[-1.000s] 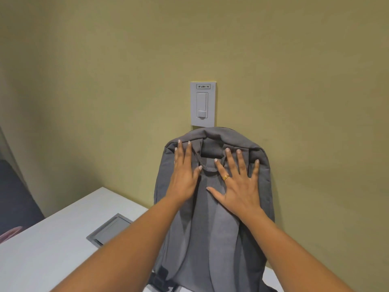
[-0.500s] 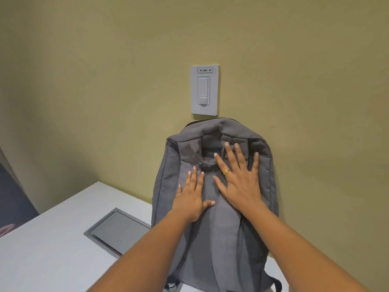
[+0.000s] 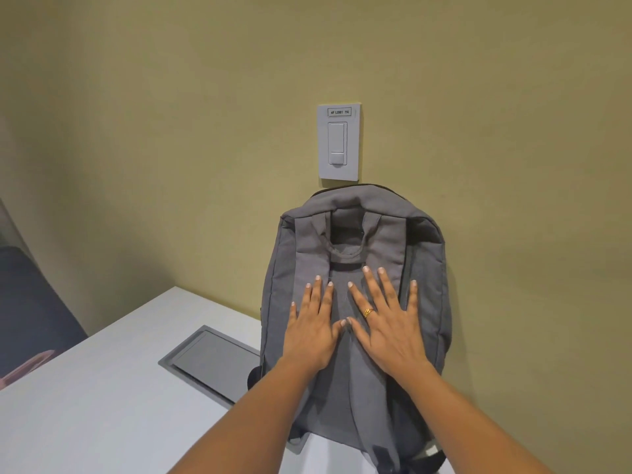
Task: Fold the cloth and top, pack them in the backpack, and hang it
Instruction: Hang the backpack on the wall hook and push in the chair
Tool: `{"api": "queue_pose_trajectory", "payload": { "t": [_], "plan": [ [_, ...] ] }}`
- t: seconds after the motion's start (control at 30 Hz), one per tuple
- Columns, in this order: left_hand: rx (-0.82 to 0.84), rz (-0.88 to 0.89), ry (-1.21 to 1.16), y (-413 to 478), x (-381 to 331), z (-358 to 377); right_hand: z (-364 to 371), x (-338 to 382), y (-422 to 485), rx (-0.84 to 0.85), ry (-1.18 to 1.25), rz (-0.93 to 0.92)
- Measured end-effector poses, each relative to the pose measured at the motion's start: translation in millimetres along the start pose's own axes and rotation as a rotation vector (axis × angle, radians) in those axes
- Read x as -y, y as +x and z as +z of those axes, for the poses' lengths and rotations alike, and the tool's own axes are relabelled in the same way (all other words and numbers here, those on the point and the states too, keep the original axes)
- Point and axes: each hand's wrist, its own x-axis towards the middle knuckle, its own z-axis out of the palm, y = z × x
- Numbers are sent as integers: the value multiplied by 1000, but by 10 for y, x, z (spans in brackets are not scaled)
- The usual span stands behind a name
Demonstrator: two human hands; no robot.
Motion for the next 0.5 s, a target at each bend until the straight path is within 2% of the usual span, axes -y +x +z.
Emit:
{"api": "queue_pose_trajectory", "payload": {
  "t": [0.3, 0.5],
  "plan": [
    [27, -29, 8, -589, -117, -112, -391, 259, -366, 81, 119, 68],
    [47, -117, 16, -1222, -253, -272, -892, 442, -785, 205, 192, 100]
  ]
}}
